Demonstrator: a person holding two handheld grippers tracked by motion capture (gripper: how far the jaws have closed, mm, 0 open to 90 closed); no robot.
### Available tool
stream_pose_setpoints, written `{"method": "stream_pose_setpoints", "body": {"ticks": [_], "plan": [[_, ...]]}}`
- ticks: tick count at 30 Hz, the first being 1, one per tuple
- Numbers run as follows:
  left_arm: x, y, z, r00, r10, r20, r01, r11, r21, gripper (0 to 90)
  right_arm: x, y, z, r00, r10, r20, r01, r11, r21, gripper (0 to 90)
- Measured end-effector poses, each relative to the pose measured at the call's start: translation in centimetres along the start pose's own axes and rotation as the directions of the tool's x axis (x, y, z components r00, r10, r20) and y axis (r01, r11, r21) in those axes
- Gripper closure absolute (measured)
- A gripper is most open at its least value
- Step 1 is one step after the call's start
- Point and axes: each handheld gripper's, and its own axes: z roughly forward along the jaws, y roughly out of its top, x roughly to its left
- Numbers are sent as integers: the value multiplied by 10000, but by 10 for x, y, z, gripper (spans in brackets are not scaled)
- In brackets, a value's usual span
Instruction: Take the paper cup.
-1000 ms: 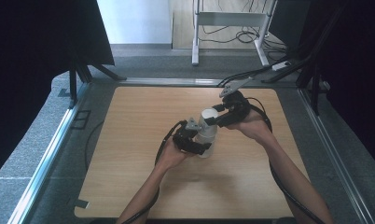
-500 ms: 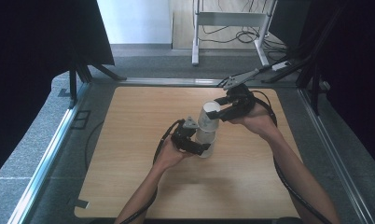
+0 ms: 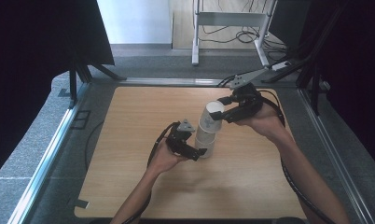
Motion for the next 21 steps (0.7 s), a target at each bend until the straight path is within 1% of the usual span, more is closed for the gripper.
{"method": "stream_pose_setpoints", "body": {"ticks": [1, 4, 6, 7, 8, 10, 11, 14, 15, 18, 19, 21], "plan": [[0, 0, 0, 10000, 0, 0, 0, 10000, 0, 2, 0, 0, 0, 10000, 0, 0, 0, 10000, 0, 369], [-6, -3, -6, 9999, 66, 117, -65, 9999, -99, 6, 6, -2, -5, 9999, -88, -57, 88, 10000, -28, 369], [-7, -4, -7, 9998, 90, 153, -88, 9999, -136, 9, 9, -5, -8, 9999, -107, -78, 107, 9999, -25, 369], [-10, -7, -9, 9997, 34, 231, -28, 9996, -278, 12, 11, -6, -9, 9999, -125, -90, 124, 9999, -39, 369], [-11, -9, -10, 9994, 16, 346, -5, 9995, -308, 13, 12, -8, -10, 9999, -101, -100, 100, 9999, -60, 369], [-12, -10, -11, 9992, -3, 390, 17, 9994, -351, 13, 13, -10, -11, 9998, -154, -125, 153, 9999, -65, 369], [-15, -13, -11, 9990, 16, 444, 3, 9991, -429, 14, 16, -13, -12, 9997, -177, -155, 176, 9998, -75, 369], [-18, -16, -12, 9987, 28, 510, -6, 9991, -435, 11, 19, -19, -12, 9996, -209, -190, 208, 9998, -73, 369], [-21, -18, -13, 9985, 58, 550, -32, 9988, -484, 11, 20, -21, -12, 9995, -220, -219, 219, 9997, -81, 369], [-23, -19, -14, 9981, 51, 622, -14, 9982, -591, 11, 22, -25, -12, 9993, -235, -276, 233, 9997, -85, 369], [-25, -21, -15, 9975, 92, 707, -44, 9977, -674, 12, 25, -30, -10, 9992, -240, -329, 237, 9997, -84, 369], [-28, -22, -16, 9974, 187, 701, -135, 9973, -728, 16, 27, -34, -9, 9989, -286, -360, 284, 9996, -78, 369]]}}
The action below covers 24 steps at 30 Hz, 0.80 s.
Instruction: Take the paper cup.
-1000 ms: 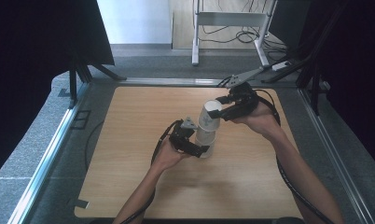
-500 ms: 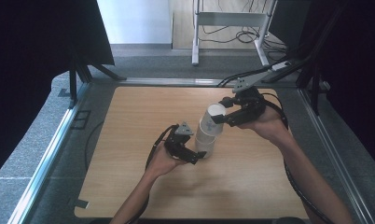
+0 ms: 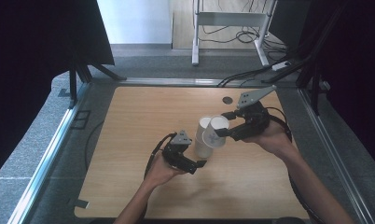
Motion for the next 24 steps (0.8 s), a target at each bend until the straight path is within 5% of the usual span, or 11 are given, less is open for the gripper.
{"method": "stream_pose_setpoints", "body": {"ticks": [13, 24], "plan": [[-20, -3, 8, 9983, 526, 265, -514, 9977, -436, 44, 14, -28, 20, 9991, -41, -423, 45, 9999, 96, 369], [-20, -8, 18, 9978, 464, 478, -432, 9969, -663, 92, 19, -48, 41, 9969, 126, -771, -115, 9998, 155, 369]]}}
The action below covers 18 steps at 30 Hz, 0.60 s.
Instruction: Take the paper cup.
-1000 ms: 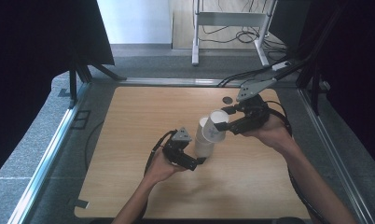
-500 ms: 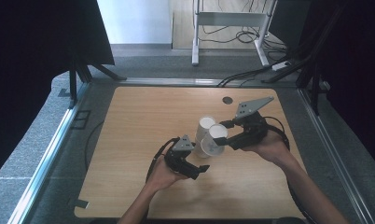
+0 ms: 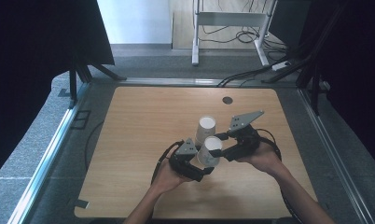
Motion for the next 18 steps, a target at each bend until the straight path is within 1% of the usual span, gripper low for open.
{"method": "stream_pose_setpoints", "body": {"ticks": [5, 6, 7, 10, 12, 13, 14, 18], "plan": [[1, -4, 5, 10000, -48, 74, 48, 10000, -16, 128, 0, -4, 4, 10000, 46, -21, -46, 10000, 5, 369], [1, -6, 6, 9999, -66, 152, 67, 10000, -43, 128, 0, -5, 5, 10000, 62, -13, -62, 10000, 3, 369], [1, -7, 7, 9999, -23, 159, 23, 10000, -13, 138, -1, -7, 6, 10000, 89, -44, -90, 10000, -32, 369], [1, -7, 9, 9997, -54, 226, 55, 10000, -31, 152, -1, -8, 8, 9999, 93, -83, -94, 9999, -41, 369], [1, -8, 10, 9997, 76, 246, -76, 10000, -12, 176, -1, -9, 9, 9999, 69, -146, -70, 9999, -95, 369], [1, -8, 10, 9997, 76, 246, -76, 10000, -12, 196, -1, -9, 10, 9999, 55, -147, -57, 9999, -91, 368], [0, -8, 10, 9998, 130, 172, -130, 9999, 30, 200, -1, -9, 10, 9999, 48, -156, -49, 10000, -74, 368], [1, -9, 9, 9997, 95, 203, -96, 9999, 40, 258, -2, -10, 10, 9999, 52, -164, -52, 10000, -39, 366]]}}
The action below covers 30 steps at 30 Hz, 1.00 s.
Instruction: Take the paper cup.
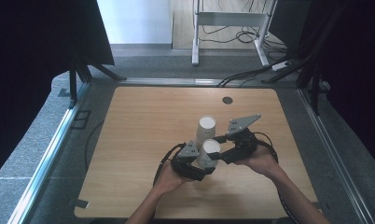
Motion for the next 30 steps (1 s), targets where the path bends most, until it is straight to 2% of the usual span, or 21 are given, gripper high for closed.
{"method": "stream_pose_setpoints", "body": {"ticks": [5, 8, 11, 16, 17, 18, 19, 20, 21, 22, 23, 25, 26, 27, 28, 29, 30], "plan": [[1, 1, -1, 9999, 108, -59, -107, 9997, 229, 308, -1, 0, 1, 9999, -151, -33, 151, 9998, 142, 362], [1, 2, -3, 9993, 338, -142, -329, 9979, 551, 321, -1, 0, 1, 9995, -315, -63, 317, 9992, 259, 349], [2, 1, -5, 9991, 401, -155, -388, 9961, 793, 323, 0, 2, -1, 9992, -411, -24, 412, 9989, 236, 287], [3, 0, -7, 9986, 494, -201, -466, 9913, 1229, 324, 1, 5, -5, 9973, -738, 38, 734, 9956, 588, 230], [3, 1, -8, 9981, 593, -184, -560, 9873, 1484, 324, 2, 6, -5, 9959, -907, 64, 898, 9922, 867, 204], [3, 1, -8, 9981, 593, -184, -560, 9873, 1484, 324, 3, 7, -4, 9953, -965, 74, 953, 9904, 999, 198], [3, 2, -8, 9979, 631, -166, -597, 9855, 1591, 324, 3, 7, -4, 9953, -965, 74, 953, 9904, 999, 198], [4, 4, -9, 9968, 790, -129, -751, 9793, 1879, 323, 4, 8, -2, 9932, -1157, 111, 1134, 9857, 1248, 183], [4, 4, -9, 9968, 790, -129, -751, 9793, 1879, 323, 4, 8, -2, 9932, -1157, 111, 1134, 9857, 1248, 183], [4, 6, -10, 9957, 919, -73, -884, 9743, 2072, 323, 4, 8, -1, 9926, -1212, 98, 1187, 9834, 1374, 177], [3, 7, -10, 9959, 906, -72, -870, 9730, 2136, 323, 5, 8, 1, 9917, -1280, 83, 1253, 9807, 1503, 175], [3, 11, -11, 9938, 1109, 44, -1084, 9613, 2531, 323, 6, 9, 6, 9891, -1473, -9, 1449, 9718, 1858, 170], [3, 11, -11, 9938, 1109, 44, -1084, 9613, 2531, 323, 6, 9, 6, 9891, -1473, -9, 1449, 9718, 1858, 170], [2, 13, -11, 9927, 1207, 83, -1186, 9567, 2658, 323, 7, 9, 8, 9884, -1518, -30, 1495, 9692, 1956, 171], [2, 16, -12, 9909, 1339, 171, -1330, 9477, 2900, 322, 8, 8, 12, 9873, -1587, -87, 1570, 9646, 2120, 170], [2, 18, -12, 9892, 1450, 224, -1450, 9423, 3018, 322, 8, 8, 13, 9865, -1635, -104, 1618, 9616, 2219, 170], [2, 18, -12, 9892, 1450, 224, -1450, 9423, 3018, 322, 8, 8, 13, 9865, -1635, -104, 1618, 9616, 2219, 170]]}}
